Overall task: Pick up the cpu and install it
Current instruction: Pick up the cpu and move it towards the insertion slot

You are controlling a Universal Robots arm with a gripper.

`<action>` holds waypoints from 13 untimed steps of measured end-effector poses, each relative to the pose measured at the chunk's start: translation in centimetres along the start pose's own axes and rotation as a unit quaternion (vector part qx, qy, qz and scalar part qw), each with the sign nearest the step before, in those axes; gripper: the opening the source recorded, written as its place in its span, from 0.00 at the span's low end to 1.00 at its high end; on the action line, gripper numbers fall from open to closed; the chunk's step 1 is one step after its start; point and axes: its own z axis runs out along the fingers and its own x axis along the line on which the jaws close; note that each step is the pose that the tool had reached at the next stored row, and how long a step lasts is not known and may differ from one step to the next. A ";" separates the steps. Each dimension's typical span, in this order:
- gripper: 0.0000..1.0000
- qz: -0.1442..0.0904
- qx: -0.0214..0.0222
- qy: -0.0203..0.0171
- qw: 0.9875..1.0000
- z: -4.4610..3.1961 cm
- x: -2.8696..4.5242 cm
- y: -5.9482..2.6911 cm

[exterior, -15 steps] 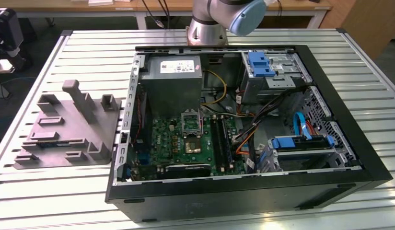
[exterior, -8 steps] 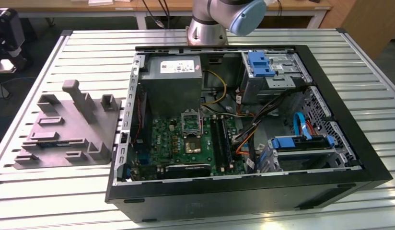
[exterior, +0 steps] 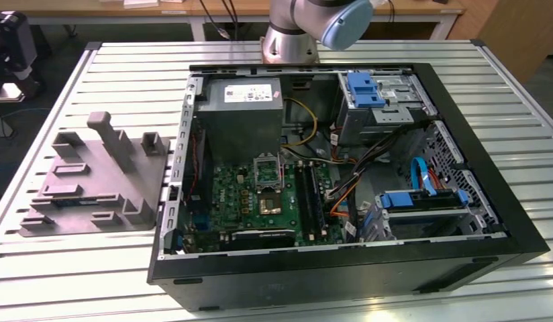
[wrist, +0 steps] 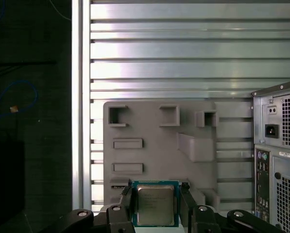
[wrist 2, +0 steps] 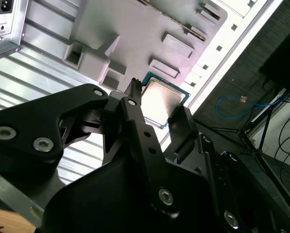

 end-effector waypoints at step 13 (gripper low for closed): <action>0.47 0.000 0.000 0.000 1.000 0.00 -0.33 0.01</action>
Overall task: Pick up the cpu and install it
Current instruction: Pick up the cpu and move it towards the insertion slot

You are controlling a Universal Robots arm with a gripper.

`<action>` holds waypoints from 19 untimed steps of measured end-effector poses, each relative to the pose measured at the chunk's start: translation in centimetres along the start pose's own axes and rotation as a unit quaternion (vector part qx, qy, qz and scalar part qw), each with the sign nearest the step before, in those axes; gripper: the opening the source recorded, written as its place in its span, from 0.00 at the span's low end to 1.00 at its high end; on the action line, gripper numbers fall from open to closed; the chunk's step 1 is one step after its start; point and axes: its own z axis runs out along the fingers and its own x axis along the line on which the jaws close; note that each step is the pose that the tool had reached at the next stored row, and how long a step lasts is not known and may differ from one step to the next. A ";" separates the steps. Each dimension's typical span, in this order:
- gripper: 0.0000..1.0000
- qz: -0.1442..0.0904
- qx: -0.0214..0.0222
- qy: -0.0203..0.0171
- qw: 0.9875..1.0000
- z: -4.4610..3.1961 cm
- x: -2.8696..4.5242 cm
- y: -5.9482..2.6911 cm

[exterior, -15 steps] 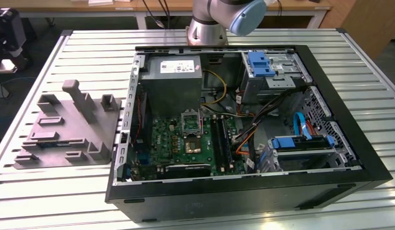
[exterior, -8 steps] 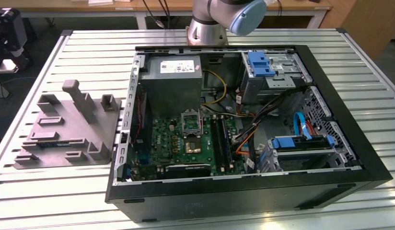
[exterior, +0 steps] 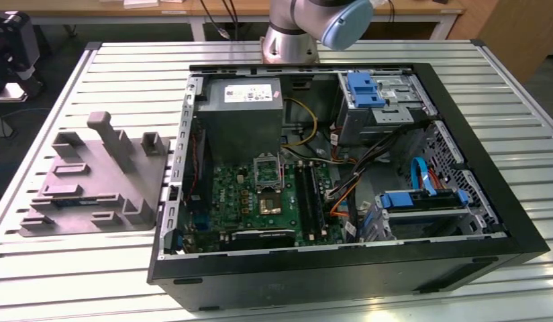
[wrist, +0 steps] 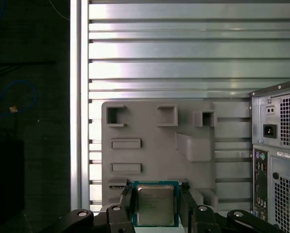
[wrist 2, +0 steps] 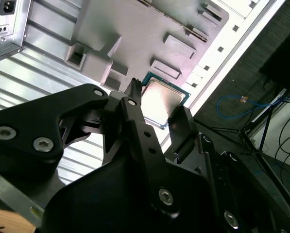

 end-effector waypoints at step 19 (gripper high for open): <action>0.47 0.000 0.000 0.000 1.000 0.00 -0.55 0.02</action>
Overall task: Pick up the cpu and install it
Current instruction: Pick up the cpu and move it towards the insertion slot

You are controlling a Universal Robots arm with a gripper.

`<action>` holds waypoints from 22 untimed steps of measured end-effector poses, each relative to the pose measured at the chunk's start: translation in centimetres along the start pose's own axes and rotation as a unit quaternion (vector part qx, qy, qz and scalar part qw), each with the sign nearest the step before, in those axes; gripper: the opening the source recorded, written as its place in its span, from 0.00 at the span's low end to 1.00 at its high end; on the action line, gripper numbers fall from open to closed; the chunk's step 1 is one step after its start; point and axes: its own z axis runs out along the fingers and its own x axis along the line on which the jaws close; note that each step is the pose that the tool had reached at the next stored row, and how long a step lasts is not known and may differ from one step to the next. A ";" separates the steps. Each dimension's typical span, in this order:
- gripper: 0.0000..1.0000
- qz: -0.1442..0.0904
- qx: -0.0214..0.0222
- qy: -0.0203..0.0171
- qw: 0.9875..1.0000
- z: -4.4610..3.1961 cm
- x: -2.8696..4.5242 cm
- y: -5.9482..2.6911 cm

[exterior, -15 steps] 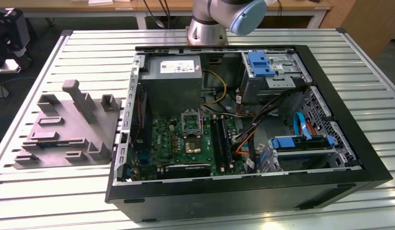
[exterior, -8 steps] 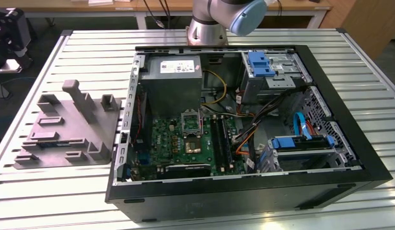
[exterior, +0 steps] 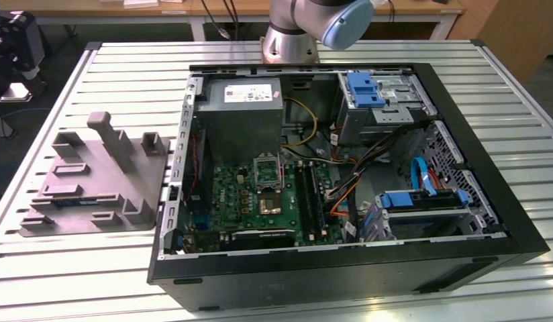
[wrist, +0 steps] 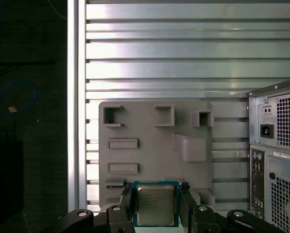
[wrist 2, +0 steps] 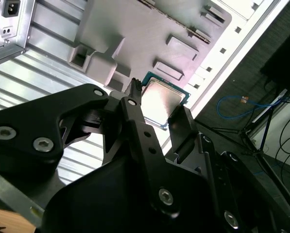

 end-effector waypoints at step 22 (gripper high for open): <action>0.47 0.000 0.000 0.000 1.000 0.00 -0.52 0.01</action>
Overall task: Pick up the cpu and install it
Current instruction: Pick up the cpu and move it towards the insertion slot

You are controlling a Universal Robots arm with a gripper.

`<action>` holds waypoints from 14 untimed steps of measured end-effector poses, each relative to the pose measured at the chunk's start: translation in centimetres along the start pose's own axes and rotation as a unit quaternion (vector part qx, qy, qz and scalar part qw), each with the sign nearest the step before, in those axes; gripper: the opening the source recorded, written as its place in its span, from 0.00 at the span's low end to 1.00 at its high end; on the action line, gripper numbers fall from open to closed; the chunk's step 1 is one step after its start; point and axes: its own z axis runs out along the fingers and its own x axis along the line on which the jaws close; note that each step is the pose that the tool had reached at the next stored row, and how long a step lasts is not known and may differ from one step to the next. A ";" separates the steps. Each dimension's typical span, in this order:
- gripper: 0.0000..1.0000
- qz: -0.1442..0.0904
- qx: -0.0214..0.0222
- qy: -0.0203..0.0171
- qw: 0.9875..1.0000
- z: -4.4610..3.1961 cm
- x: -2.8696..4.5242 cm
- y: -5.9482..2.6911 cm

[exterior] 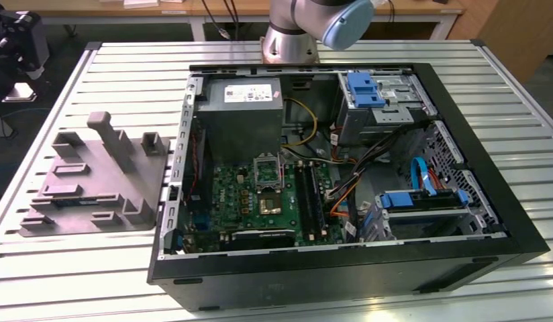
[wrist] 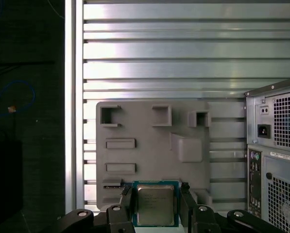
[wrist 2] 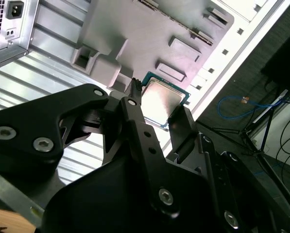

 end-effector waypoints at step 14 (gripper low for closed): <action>0.47 0.000 0.000 0.000 1.000 0.00 -0.42 0.01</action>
